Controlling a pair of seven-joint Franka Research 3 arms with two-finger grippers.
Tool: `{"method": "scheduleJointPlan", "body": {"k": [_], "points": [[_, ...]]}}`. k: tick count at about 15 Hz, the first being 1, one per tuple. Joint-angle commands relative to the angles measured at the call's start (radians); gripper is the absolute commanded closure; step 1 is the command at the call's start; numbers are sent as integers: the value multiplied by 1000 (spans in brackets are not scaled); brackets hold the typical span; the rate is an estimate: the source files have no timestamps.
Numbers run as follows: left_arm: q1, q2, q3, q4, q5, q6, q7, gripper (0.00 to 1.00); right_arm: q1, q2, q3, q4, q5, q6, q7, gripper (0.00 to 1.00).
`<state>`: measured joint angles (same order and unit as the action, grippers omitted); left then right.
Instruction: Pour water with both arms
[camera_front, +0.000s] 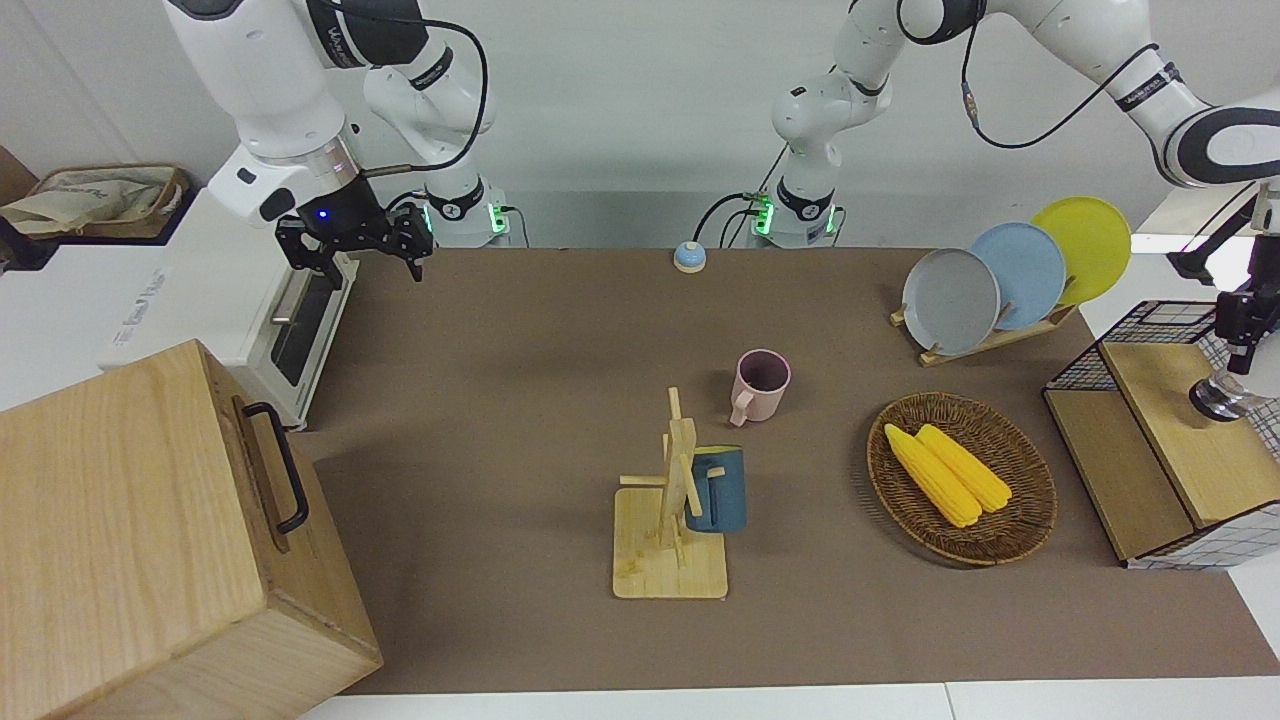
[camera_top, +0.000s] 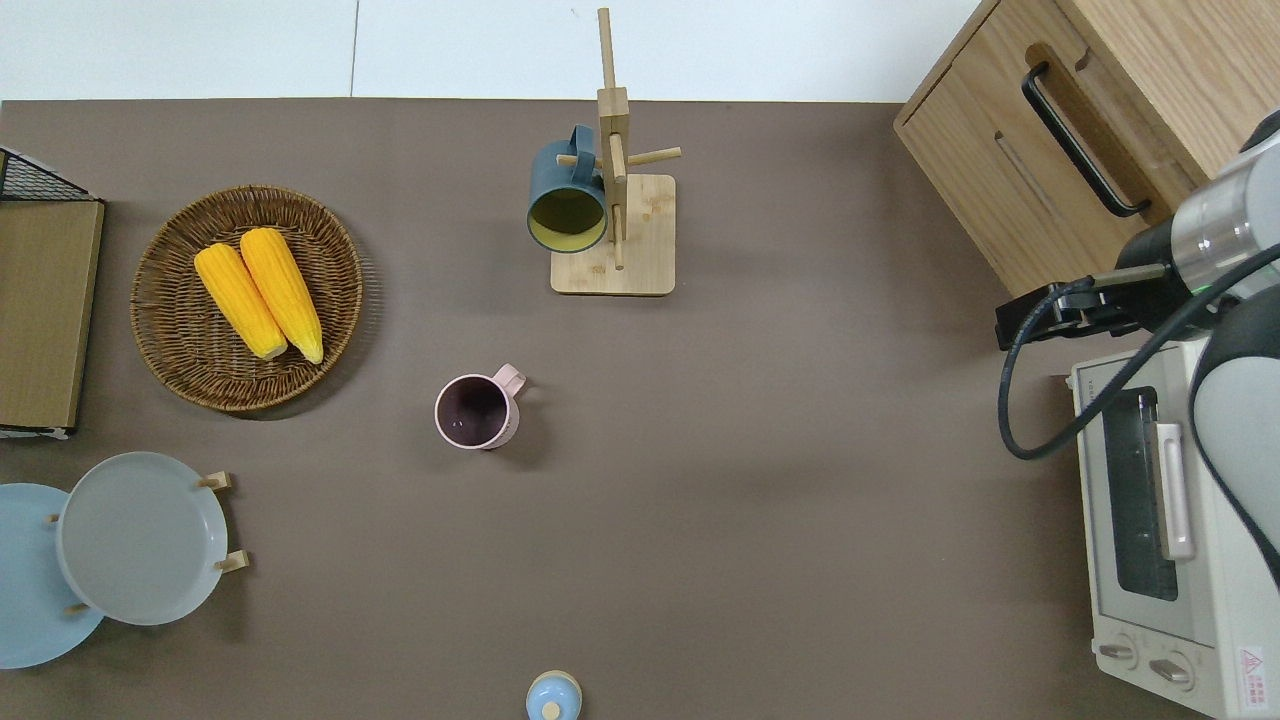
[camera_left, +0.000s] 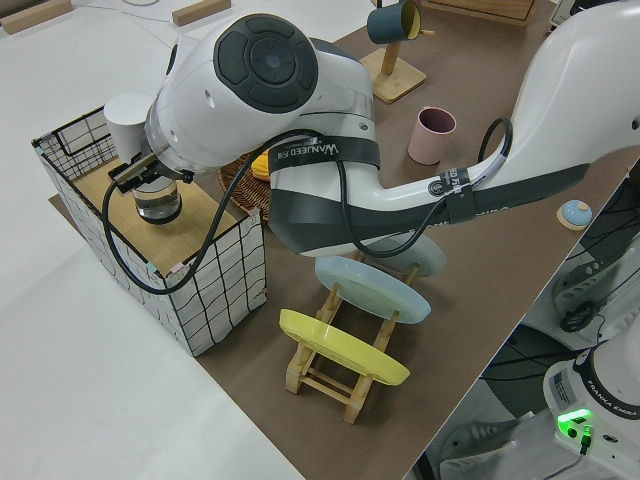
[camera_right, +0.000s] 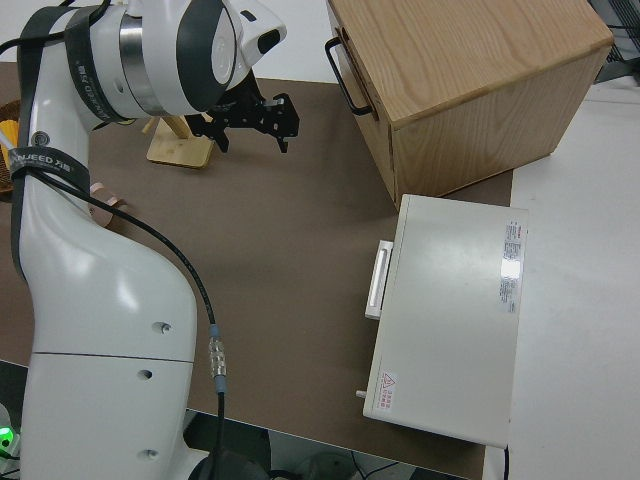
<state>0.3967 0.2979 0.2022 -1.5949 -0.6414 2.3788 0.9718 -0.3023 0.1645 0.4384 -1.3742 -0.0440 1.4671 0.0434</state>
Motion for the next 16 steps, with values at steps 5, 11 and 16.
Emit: {"method": "scheduleJointPlan", "body": {"k": [5,11,16], "points": [[8,41,-4,43,-50,14,31,1000,-20,-13,9,-8,24,2,-10,9],[8,50,-4,41,-52,16,39,986,-20,-13,9,-8,24,2,-10,9],[8,61,-4,41,-57,17,39,915,-20,-13,9,-8,24,2,-10,9]]}}
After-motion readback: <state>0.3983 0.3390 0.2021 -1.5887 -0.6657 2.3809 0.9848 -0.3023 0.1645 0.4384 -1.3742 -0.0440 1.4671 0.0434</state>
